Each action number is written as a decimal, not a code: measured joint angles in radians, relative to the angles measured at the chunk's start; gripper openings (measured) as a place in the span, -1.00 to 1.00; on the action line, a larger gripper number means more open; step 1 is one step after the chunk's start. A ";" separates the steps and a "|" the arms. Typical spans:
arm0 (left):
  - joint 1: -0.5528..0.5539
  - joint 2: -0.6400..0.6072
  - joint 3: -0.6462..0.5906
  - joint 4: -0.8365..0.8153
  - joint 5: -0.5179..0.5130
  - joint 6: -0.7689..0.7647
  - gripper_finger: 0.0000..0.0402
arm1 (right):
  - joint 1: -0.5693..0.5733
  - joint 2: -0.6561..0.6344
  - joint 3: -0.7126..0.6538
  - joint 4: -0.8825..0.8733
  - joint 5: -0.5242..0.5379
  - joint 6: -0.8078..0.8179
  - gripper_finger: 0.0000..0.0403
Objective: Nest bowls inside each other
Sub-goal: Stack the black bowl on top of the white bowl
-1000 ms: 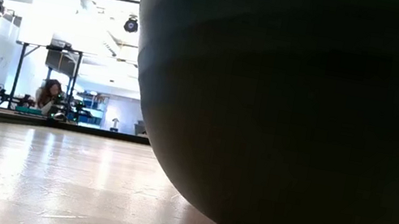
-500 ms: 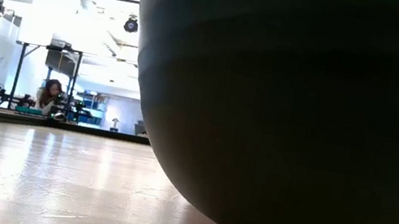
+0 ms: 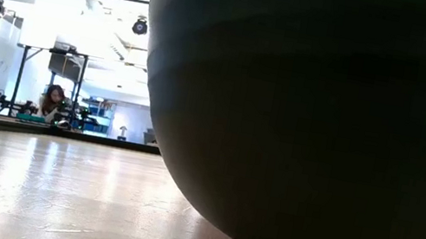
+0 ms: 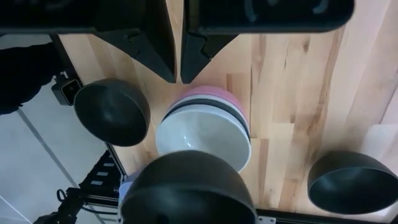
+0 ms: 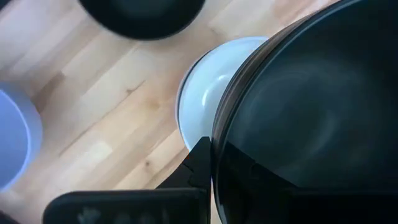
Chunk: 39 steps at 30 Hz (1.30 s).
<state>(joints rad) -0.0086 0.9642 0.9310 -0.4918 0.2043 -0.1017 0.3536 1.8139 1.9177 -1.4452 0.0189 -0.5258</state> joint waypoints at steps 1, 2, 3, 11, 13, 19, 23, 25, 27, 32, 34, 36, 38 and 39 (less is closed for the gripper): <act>0.000 -0.001 0.000 0.000 0.000 0.000 -0.96 | 0.003 0.006 0.002 -0.001 0.000 -0.016 -0.96; 0.000 -0.003 0.000 -0.004 0.000 0.000 -0.96 | 0.005 0.011 0.002 0.002 0.000 -0.030 -0.96; -0.001 -0.005 0.000 -0.011 0.000 -0.001 -0.96 | 0.007 0.014 0.001 0.005 0.000 -0.041 -0.96; -0.001 -0.010 0.001 -0.026 0.000 0.002 -0.96 | 0.006 0.011 -0.075 0.034 0.000 -0.055 -0.96; -0.001 -0.010 0.001 -0.026 0.000 0.003 -0.96 | 0.006 0.009 -0.099 0.052 -0.005 -0.054 -0.96; 0.000 -0.010 0.001 -0.027 0.000 0.003 -0.96 | 0.009 0.009 -0.165 0.124 -0.025 0.006 -0.96; 0.000 -0.010 0.001 -0.035 0.000 0.004 -0.96 | 0.009 0.009 -0.182 0.155 -0.013 0.047 -0.96; 0.000 -0.010 0.001 -0.047 0.000 0.004 -0.96 | 0.014 0.009 -0.191 0.154 0.024 0.069 -0.96; 0.000 -0.010 0.001 -0.058 0.000 0.004 -0.96 | 0.021 0.008 -0.203 0.161 0.045 0.080 -0.96; 0.000 -0.010 0.001 -0.087 0.000 0.005 -0.96 | 0.041 0.008 -0.243 0.209 0.046 0.081 -0.96; 0.000 -0.011 0.001 -0.097 0.000 0.005 -0.96 | 0.051 0.008 -0.256 0.227 0.059 0.087 -0.96; 0.000 -0.013 0.001 -0.098 0.000 0.008 -0.96 | 0.056 0.008 -0.266 0.243 0.070 0.102 -0.96; 0.000 -0.016 0.001 -0.097 0.000 0.013 -0.96 | 0.057 0.008 -0.278 0.258 0.072 0.121 -0.96; 0.000 -0.017 0.001 -0.095 0.000 0.014 -0.96 | 0.057 0.008 -0.285 0.264 0.079 0.129 -0.96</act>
<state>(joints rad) -0.0086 0.9471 0.9321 -0.5871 0.2047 -0.0879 0.4103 1.8217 1.6325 -1.1812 0.0980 -0.3966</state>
